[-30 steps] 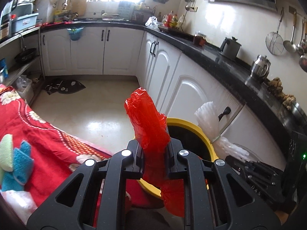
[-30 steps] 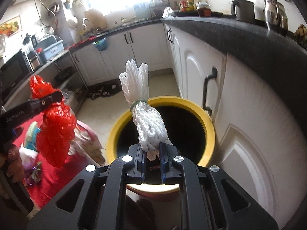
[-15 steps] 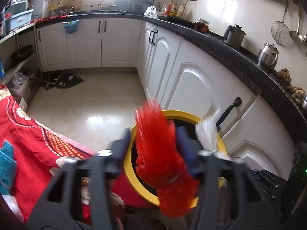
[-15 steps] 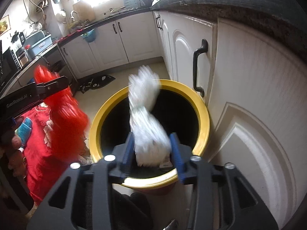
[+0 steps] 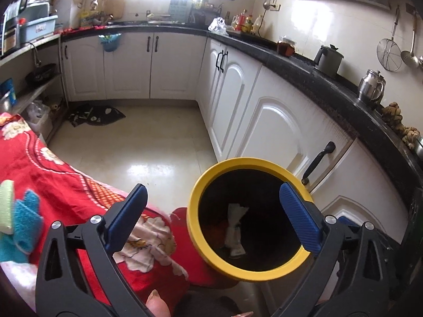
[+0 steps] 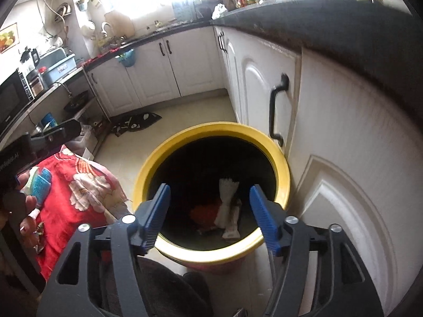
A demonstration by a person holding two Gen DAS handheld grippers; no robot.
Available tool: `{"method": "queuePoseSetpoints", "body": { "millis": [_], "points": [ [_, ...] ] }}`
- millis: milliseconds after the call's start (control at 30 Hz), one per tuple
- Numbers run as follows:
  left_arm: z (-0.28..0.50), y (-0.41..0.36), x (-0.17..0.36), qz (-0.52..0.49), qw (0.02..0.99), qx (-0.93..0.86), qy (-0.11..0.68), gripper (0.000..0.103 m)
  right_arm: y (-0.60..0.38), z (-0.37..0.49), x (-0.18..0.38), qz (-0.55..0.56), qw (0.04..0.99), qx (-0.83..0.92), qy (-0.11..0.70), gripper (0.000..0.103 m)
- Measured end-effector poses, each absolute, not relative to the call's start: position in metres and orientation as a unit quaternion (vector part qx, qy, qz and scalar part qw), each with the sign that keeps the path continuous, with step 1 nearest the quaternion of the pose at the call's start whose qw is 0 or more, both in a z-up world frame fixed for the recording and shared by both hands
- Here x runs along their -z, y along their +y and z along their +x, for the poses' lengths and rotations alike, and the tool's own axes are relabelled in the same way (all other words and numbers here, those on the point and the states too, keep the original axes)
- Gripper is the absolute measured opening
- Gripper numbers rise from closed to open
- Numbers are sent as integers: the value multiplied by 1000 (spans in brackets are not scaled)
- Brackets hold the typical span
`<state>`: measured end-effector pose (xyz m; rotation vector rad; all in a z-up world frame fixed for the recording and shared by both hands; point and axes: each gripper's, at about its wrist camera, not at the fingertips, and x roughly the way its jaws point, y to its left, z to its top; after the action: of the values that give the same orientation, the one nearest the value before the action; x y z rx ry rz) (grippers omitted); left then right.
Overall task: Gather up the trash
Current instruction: 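Open both tools to drop the red bag and mesh net into the bin, then move both open tools back toward the remaining trash on the bedspread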
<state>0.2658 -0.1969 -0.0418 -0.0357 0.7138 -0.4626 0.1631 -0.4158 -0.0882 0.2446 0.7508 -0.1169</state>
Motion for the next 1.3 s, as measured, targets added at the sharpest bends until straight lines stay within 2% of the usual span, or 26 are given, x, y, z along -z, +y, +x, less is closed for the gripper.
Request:
{"method": "queuePoseSetpoints", "body": {
  "millis": [600, 1300],
  "points": [
    [232, -133, -4, -40, 939, 172, 297, 92, -374, 147, 39, 82, 949, 23, 305, 74],
    [197, -71, -26, -58, 955, 127, 261, 92, -304, 128, 5, 39, 961, -52, 270, 80]
  ]
}}
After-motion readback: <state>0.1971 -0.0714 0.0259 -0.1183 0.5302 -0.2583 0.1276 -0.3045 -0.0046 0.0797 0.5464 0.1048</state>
